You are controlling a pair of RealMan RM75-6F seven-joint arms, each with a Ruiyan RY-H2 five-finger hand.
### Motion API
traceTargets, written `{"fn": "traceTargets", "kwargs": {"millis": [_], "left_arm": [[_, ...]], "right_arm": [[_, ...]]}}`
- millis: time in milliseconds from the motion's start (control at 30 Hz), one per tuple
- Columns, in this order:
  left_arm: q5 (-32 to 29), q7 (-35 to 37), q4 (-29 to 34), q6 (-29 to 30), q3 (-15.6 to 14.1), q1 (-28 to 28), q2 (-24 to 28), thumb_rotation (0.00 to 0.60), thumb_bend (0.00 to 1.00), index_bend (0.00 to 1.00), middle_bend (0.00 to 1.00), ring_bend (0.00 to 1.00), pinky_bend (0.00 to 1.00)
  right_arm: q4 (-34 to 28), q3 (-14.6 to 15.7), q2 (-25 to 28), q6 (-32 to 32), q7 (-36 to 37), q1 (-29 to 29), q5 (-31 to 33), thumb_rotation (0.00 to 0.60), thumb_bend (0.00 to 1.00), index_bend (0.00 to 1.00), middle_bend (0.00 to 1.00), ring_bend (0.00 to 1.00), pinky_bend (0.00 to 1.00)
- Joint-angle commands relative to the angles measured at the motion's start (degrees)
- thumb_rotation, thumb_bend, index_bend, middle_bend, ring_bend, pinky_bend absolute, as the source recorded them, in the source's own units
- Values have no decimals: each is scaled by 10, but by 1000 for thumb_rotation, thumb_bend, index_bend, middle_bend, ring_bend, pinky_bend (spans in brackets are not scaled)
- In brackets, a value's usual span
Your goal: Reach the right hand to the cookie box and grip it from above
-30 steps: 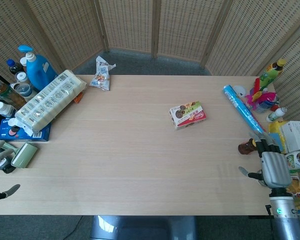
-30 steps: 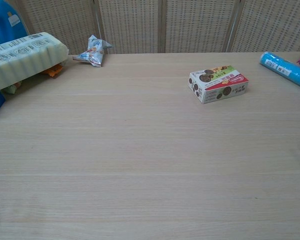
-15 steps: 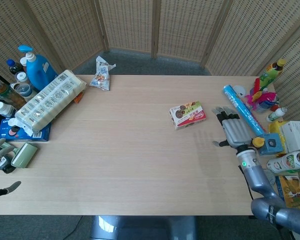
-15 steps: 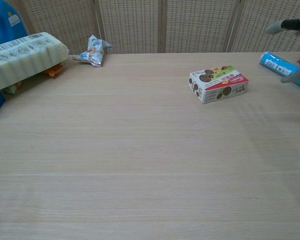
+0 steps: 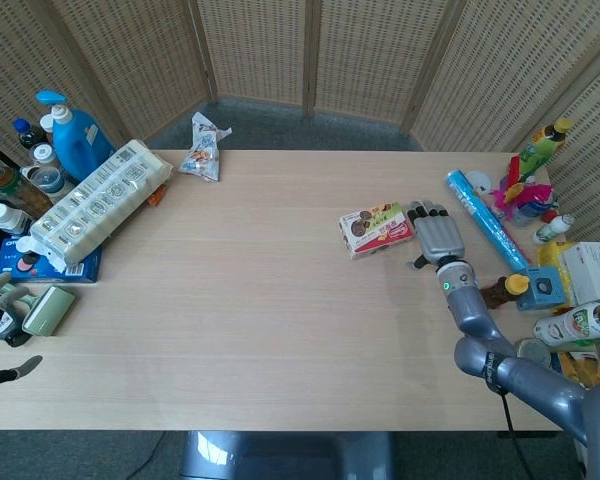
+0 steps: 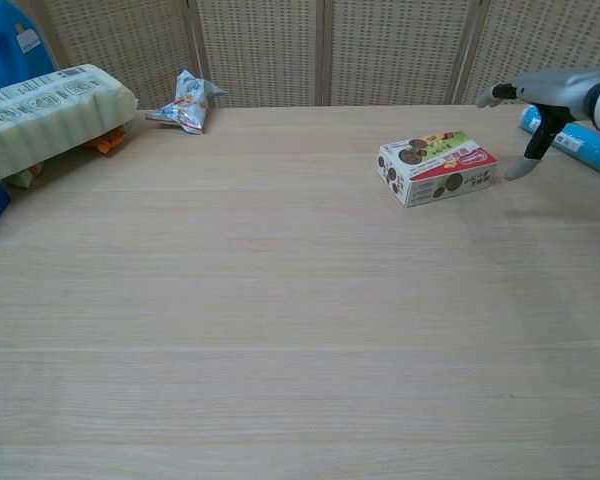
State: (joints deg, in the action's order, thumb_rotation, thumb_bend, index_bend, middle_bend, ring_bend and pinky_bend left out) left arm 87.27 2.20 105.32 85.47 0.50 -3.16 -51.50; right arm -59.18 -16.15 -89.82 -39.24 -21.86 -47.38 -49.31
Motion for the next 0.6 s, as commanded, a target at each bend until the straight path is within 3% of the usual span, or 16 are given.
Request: {"fn": "traceTargets", "kwargs": {"millis": [33, 167, 333, 600], "left_arm": [[-6, -3, -1, -5, 2, -2, -2, 600, 0, 188, 0, 0, 0], [-11, -5, -3, -10, 3, -4, -4, 600, 0, 188, 0, 0, 0], [-12, -7, -3, -15, 2, -6, -6, 600, 0, 188, 0, 0, 0], [-8, -6, -2, -17, 1, -7, -6, 600, 0, 188, 0, 0, 0]], "right_arm": [[34, 11, -29, 19, -17, -20, 22, 600, 85, 0, 0, 0, 0], [57, 22, -47, 25, -29, -28, 31, 600, 124, 0, 0, 0, 0], [70, 38, -60, 23, -50, -34, 32, 600, 242, 0, 0, 0, 0], [26, 72, -42, -2, -111, -31, 32, 600, 398, 0, 0, 0, 0]]}}
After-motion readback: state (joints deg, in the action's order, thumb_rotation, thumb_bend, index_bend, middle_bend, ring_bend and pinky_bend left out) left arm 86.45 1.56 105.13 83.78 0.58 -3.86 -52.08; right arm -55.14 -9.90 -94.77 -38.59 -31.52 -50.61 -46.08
